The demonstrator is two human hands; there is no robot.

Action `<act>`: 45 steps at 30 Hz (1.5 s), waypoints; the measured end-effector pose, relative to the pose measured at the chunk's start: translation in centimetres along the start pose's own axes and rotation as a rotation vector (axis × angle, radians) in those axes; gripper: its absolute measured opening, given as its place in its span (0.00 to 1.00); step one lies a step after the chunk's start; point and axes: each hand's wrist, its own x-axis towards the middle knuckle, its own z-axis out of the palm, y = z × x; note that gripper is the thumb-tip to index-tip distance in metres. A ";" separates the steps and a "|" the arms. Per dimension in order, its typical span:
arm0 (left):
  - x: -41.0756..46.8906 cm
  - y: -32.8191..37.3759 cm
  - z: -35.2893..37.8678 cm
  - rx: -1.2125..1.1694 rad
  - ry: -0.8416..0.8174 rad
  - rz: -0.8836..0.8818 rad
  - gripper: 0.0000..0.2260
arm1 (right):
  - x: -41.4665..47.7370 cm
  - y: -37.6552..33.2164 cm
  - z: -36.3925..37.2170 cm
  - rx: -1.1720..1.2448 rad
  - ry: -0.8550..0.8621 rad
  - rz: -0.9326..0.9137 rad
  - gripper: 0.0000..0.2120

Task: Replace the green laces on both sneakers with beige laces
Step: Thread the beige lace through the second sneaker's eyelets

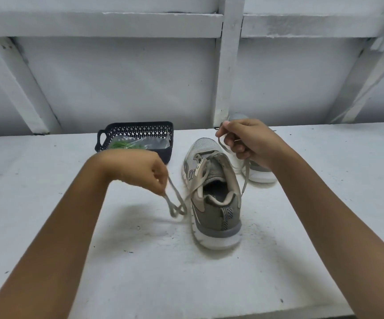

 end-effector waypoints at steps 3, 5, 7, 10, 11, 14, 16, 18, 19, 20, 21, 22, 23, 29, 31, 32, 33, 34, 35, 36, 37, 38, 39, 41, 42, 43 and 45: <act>0.5 0.1 -0.8 0.132 0.128 -0.145 0.07 | 0.3 -0.6 0.1 0.126 -0.006 -0.019 0.15; 1.2 1.0 -1.1 0.037 0.316 -0.039 0.12 | 0.6 -1.3 0.5 0.276 -0.020 -0.015 0.15; 2.4 2.5 -1.0 -0.193 0.459 0.081 0.13 | 0.8 -2.1 1.0 0.417 -0.014 -0.009 0.15; 4.5 5.1 -0.3 -0.520 0.492 0.168 0.14 | 1.0 -3.3 1.7 0.584 0.031 -0.015 0.14; 5.0 5.8 0.0 -0.566 0.487 0.176 0.15 | 1.1 -3.6 1.8 0.633 0.055 -0.019 0.14; 6.2 6.7 0.6 -0.691 0.500 0.194 0.13 | 1.4 -3.9 1.9 0.737 0.133 -0.041 0.14; 6.6 6.5 0.5 -0.828 0.519 0.208 0.10 | 1.6 -3.7 1.5 0.733 0.165 -0.059 0.14; 7.1 5.9 -0.1 -0.955 0.568 0.205 0.10 | 1.7 -2.8 1.0 0.644 0.180 -0.018 0.16; 7.3 5.6 -0.5 -1.022 0.598 0.192 0.10 | 1.7 -2.2 0.7 0.586 0.172 0.029 0.17; 7.6 5.2 -0.9 -1.079 0.624 0.174 0.09 | 1.6 -1.4 0.6 0.533 0.144 0.076 0.17; 7.7 5.0 -1.3 -1.117 0.642 0.154 0.10 | 1.5 -0.7 0.5 0.488 0.099 0.110 0.16; 7.9 4.8 -1.6 -1.137 0.650 0.140 0.09 | 1.2 0.0 0.6 0.449 0.048 0.126 0.15; 8.1 4.8 -1.9 -1.142 0.650 0.134 0.09 | 1.0 0.6 0.7 0.414 0.007 0.127 0.15; 9.4 4.9 -2.2 -1.109 0.655 0.119 0.09 | 0.0 1.8 0.9 0.166 0.010 -0.045 0.07; 9.7 5.0 -2.3 -1.089 0.651 0.114 0.11 | 0.0 2.1 0.7 0.122 0.047 -0.044 0.07; 9.9 5.0 -2.3 -1.056 0.641 0.098 0.13 | 0.0 2.3 0.6 0.132 0.077 -0.038 0.07; 10.0 5.0 -2.2 -1.000 0.629 0.065 0.15 | 0.0 2.5 0.4 0.161 0.116 -0.030 0.07; 10.2 4.9 -2.0 -0.909 0.619 0.026 0.16 | 0.1 2.8 0.1 0.200 0.160 -0.024 0.08; 10.4 4.7 -1.8 -0.772 0.606 -0.015 0.17 | 0.2 3.3 -0.2 0.242 0.201 -0.020 0.07; 10.7 4.4 -1.4 -0.593 0.579 -0.060 0.17 | 0.2 3.7 -0.4 0.282 0.235 -0.016 0.07; 10.9 4.1 -1.0 -0.415 0.530 -0.104 0.16 | 0.4 4.2 -0.4 0.317 0.258 -0.010 0.06; 11.1 4.0 -0.6 -0.283 0.462 -0.132 0.14 | 0.5 4.5 -0.3 0.344 0.273 0.001 0.05; 11.3 4.0 -0.3 -0.217 0.401 -0.136 0.13 | 0.5 4.9 -0.1 0.348 0.285 0.017 0.04; 11.6 4.2 -0.1 -0.230 0.337 -0.121 0.11 | 0.6 5.4 0.4 0.302 0.306 0.044 0.03; 11.6 4.3 -0.1 -0.249 0.338 -0.114 0.10 | 0.7 5.7 0.6 0.267 0.327 0.048 0.03; 11.6 4.3 -0.2 -0.255 0.348 -0.105 0.09 | 0.9 6.0 0.7 0.234 0.356 0.046 0.03; 11.7 4.2 -0.4 -0.243 0.343 -0.087 0.08 | 1.3 6.5 0.9 0.215 0.409 0.034 0.03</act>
